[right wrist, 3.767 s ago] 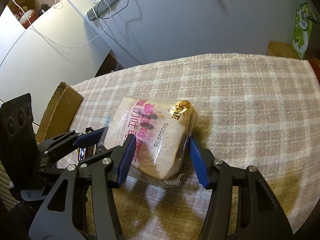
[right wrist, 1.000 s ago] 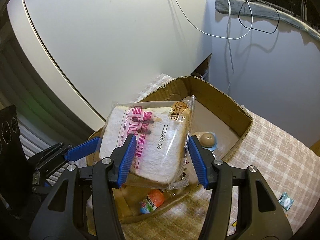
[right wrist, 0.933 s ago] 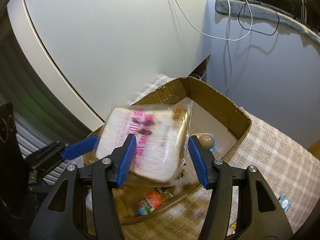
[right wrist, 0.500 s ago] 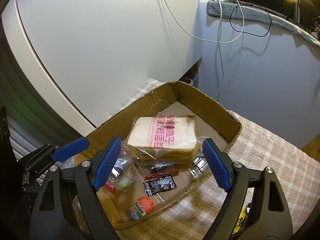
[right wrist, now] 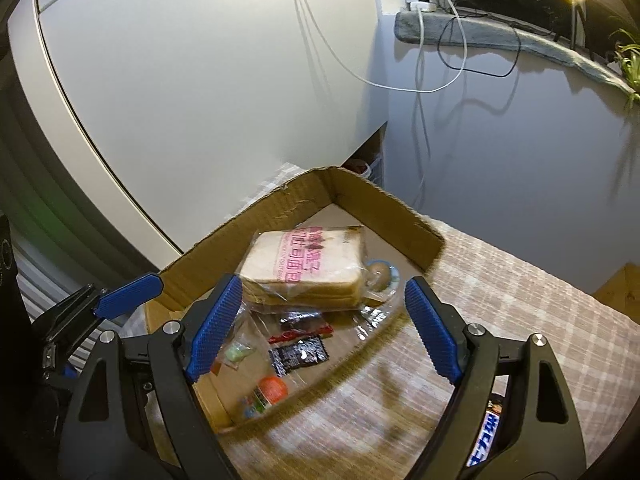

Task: Organize snacks
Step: 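Open both grippers to release the bread loaf into the box, then move both open grippers back over the two chocolate bars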

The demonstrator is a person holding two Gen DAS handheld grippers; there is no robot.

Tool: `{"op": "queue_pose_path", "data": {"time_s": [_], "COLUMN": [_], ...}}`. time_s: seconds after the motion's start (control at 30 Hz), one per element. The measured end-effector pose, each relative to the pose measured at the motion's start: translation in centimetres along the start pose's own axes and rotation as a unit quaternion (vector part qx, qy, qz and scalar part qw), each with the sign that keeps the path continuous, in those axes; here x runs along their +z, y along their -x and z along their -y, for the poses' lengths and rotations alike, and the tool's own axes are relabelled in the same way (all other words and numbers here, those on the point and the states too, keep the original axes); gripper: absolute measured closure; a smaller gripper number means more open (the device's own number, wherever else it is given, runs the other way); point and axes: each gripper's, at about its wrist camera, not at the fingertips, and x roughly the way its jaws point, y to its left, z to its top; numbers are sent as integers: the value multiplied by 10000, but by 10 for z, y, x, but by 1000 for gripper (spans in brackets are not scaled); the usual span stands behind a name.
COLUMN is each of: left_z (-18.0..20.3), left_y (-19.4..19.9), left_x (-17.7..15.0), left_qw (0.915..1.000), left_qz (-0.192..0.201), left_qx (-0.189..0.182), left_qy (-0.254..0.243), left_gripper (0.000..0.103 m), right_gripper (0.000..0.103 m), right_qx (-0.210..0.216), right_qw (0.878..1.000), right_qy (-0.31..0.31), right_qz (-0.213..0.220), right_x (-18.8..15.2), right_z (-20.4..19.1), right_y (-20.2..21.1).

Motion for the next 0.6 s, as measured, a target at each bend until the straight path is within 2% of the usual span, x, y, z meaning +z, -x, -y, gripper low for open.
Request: {"op": "queue_pose_path", "data": {"time_s": [0.3, 0.47, 0.6], "left_z": [21, 40, 55], "left_y": [6, 3, -1], "left_x": [-5, -11, -17], "left_qw": [9997, 9988, 9978], "left_qz": [10, -80, -184], "left_qx": [-210, -369, -486], "left_qy": [-158, -300, -412], "left_gripper": [33, 33, 33], "right_gripper": [17, 17, 17], "right_qx": [-229, -436, -589], "right_qw": [9994, 9978, 9964], "right_qy": [-146, -382, -551], "right_qz": [214, 331, 260], "right_x": [-19, -37, -55], "right_z": [34, 69, 95], "right_y": [42, 66, 78]}}
